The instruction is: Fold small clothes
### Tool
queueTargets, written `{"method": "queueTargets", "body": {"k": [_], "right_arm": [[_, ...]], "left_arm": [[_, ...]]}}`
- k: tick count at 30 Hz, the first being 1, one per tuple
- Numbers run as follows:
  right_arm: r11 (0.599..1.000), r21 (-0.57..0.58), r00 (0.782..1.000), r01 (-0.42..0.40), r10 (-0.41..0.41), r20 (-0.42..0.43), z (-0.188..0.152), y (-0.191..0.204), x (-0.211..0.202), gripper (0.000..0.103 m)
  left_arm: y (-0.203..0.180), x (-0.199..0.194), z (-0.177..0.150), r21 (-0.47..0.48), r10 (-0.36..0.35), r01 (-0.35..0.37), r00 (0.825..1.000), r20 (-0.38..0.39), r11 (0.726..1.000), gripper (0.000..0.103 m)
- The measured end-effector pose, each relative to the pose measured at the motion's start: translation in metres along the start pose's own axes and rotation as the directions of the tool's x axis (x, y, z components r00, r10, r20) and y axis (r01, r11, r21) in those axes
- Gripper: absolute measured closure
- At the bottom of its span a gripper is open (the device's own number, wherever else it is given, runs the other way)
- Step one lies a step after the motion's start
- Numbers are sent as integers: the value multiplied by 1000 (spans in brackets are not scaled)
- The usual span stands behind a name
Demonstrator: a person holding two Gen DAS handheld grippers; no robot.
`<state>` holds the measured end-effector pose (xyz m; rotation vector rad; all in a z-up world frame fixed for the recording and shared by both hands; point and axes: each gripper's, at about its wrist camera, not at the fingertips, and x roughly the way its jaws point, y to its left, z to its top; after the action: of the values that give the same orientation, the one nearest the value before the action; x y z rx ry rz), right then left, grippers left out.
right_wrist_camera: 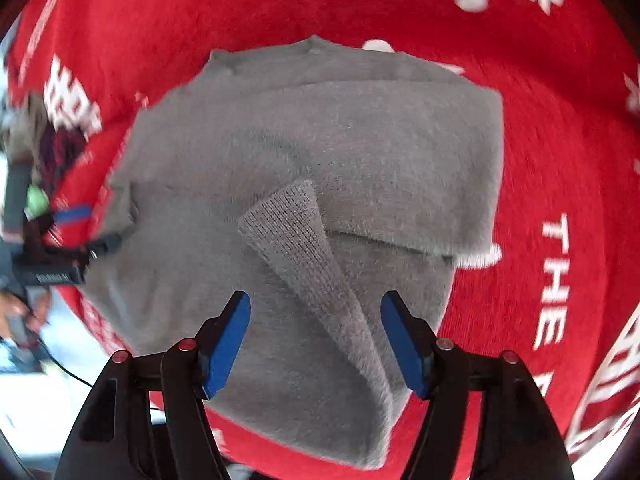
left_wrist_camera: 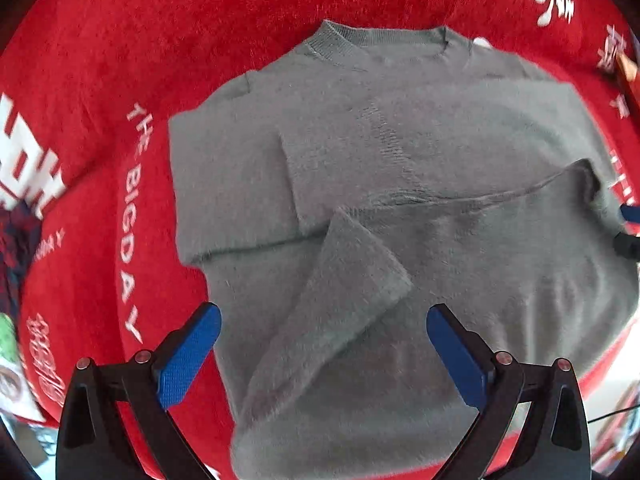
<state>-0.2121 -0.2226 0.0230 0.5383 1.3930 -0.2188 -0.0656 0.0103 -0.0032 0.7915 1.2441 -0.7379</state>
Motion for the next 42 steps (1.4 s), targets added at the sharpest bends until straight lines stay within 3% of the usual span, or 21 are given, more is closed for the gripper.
{"method": "queueTargets", "body": {"k": [3,7,10,13,15,16,17,18,19,24,30,34,39,42], "right_arm": [[996,67,998,59,-60,0,6,-14,7,33],[972,231,999,48,-51,8,8,-42,4,45],[964,263,999,-27,20,29,5,-37,2,45],[970,242,1000,-25,24,6,3,-23,9,45],[964,267,1000,6,-5,-3,5,-21,16,51],[956,291,1000,13,-13,-2,6,-23,18,54],[947,320,1000,11,-14,8,7,-26,17,62],[941,337,1000,-2,-3,14,11,-26,16,89],[937,349,1000,-14,9,17,10,-26,14,97],[962,274,996,11,-34,79,8,-3,-28,97],[974,228,978,-6,-42,205,28,5,-87,97],[982,190,962,-14,-39,269,66,-2,-108,97],[987,162,959,-6,-40,280,118,-14,-78,97],[985,170,972,-10,-30,233,140,-26,-41,97]], "left_arm": [[10,5,3,-17,22,-22,1000,5,1000,0],[31,11,3,-56,-56,55,998,-3,997,0],[27,11,0,0,-128,128,992,-17,992,0],[17,6,-1,77,-170,171,985,-9,982,0],[10,9,1,107,-167,169,986,-21,980,26],[9,13,2,112,-164,167,986,-42,980,63],[9,17,3,109,-185,191,981,-64,975,81],[11,14,3,88,-235,239,970,-56,967,87],[15,9,4,77,-249,251,968,-35,965,93],[48,-31,-3,0,-358,359,931,75,933,93],[71,-79,6,-6,-368,375,912,178,927,93],[82,-93,46,-12,-363,379,895,259,925,93],[90,-67,98,-50,-321,352,896,305,935,93],[88,-28,118,-94,-283,317,921,267,944,93]]}}
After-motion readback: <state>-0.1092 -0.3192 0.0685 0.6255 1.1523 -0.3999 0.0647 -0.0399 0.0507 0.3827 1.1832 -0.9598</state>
